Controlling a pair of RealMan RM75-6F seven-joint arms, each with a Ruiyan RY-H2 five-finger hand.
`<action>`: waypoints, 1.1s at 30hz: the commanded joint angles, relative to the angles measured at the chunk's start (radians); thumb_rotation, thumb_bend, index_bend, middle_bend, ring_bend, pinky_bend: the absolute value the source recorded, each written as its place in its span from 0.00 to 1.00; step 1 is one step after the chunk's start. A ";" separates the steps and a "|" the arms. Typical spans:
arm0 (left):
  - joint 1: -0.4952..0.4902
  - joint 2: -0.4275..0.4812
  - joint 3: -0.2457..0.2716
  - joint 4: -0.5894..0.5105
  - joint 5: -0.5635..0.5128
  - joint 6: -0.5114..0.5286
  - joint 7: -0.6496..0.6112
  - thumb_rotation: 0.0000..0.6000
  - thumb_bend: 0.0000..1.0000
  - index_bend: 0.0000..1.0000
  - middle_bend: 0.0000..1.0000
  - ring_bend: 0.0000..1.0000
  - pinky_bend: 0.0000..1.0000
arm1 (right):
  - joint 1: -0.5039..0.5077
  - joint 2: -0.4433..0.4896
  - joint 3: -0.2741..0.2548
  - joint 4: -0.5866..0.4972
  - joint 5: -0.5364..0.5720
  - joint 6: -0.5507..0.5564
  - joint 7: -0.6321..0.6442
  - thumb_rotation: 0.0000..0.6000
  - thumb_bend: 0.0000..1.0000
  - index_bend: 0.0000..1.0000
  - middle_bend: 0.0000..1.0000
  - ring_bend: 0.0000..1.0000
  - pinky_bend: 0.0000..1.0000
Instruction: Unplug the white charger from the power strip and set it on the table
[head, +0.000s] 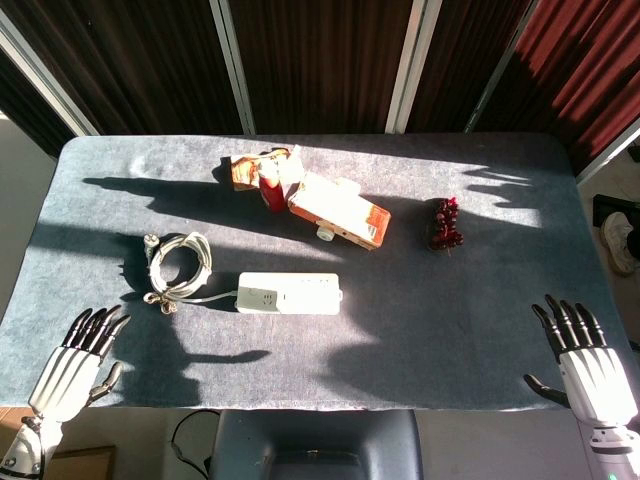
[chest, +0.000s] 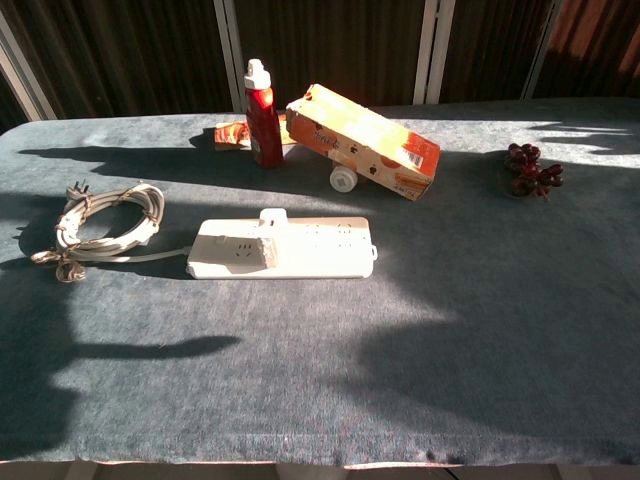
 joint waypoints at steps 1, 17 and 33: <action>-0.011 -0.027 -0.012 0.022 0.008 0.009 -0.015 1.00 0.46 0.00 0.00 0.00 0.05 | -0.008 0.007 0.008 -0.001 -0.006 -0.007 0.008 1.00 0.16 0.00 0.00 0.00 0.00; -0.305 -0.405 -0.154 0.156 0.022 -0.207 -0.143 1.00 0.40 0.00 0.00 0.00 0.03 | 0.016 -0.016 0.112 -0.017 0.052 -0.107 -0.039 1.00 0.16 0.00 0.00 0.00 0.00; -0.477 -0.705 -0.227 0.417 -0.137 -0.369 0.091 1.00 0.39 0.00 0.00 0.00 0.02 | 0.034 -0.031 0.141 0.006 0.088 -0.205 -0.029 1.00 0.16 0.00 0.00 0.00 0.00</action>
